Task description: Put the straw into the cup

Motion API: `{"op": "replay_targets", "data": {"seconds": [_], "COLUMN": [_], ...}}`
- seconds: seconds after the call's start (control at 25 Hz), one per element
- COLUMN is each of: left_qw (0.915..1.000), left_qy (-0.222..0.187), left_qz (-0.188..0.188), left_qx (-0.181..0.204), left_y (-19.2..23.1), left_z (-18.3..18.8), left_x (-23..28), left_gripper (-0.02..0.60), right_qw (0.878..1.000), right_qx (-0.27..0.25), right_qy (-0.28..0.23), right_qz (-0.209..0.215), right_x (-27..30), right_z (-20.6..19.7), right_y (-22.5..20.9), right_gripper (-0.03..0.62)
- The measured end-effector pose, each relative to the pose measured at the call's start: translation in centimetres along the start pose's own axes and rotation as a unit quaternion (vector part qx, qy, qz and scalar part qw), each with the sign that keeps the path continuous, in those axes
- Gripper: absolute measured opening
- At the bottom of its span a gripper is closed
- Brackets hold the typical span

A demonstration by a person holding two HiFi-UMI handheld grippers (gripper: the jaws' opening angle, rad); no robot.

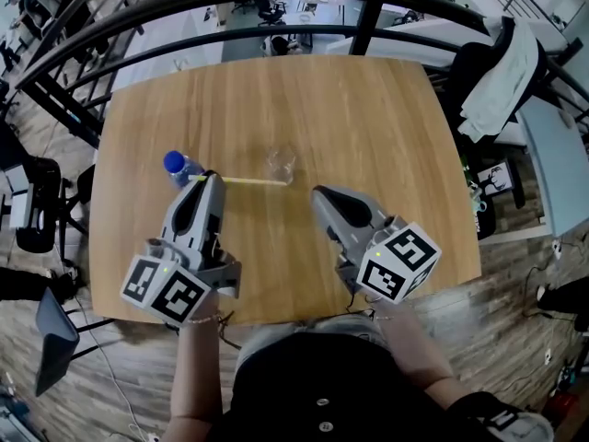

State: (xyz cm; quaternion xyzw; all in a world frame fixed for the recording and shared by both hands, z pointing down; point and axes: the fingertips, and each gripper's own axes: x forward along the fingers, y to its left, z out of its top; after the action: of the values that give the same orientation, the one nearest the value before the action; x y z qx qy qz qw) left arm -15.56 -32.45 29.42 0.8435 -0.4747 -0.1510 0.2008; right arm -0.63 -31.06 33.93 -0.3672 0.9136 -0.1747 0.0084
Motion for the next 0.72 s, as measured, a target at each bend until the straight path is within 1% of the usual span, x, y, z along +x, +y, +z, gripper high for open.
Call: {"op": "replay_targets", "data": {"seconds": [0.16, 0.4, 0.52, 0.72], "left_qw": [0.9996, 0.9991, 0.9993, 0.9993], "left_qy": [-0.019, -0.032, -0.024, 0.003], "left_qz": [-0.015, 0.000, 0.009, 0.030], "left_qx": [0.015, 0.027, 0.027, 0.020], "left_y": [0.0, 1.3, 2.0, 3.5], "left_z": [1.1, 2.0, 1.4, -0.5], "left_x": [1.6, 3.8, 4.7, 6.3], "left_gripper": [0.034, 0.034, 0.034, 0.034], "right_qw": [1.000, 1.000, 0.999, 0.999], "right_qx": [0.003, 0.025, 0.030, 0.041], "right_qy": [-0.002, 0.002, 0.009, 0.018], "right_qz": [0.000, 0.006, 0.006, 0.004], "right_x": [0.7, 2.1, 2.6, 3.2], "right_z": [0.5, 0.3, -0.1, -0.7], "right_y": [-1.3, -3.0, -3.7, -5.2], "right_gripper": [-0.002, -0.002, -0.002, -0.002]}}
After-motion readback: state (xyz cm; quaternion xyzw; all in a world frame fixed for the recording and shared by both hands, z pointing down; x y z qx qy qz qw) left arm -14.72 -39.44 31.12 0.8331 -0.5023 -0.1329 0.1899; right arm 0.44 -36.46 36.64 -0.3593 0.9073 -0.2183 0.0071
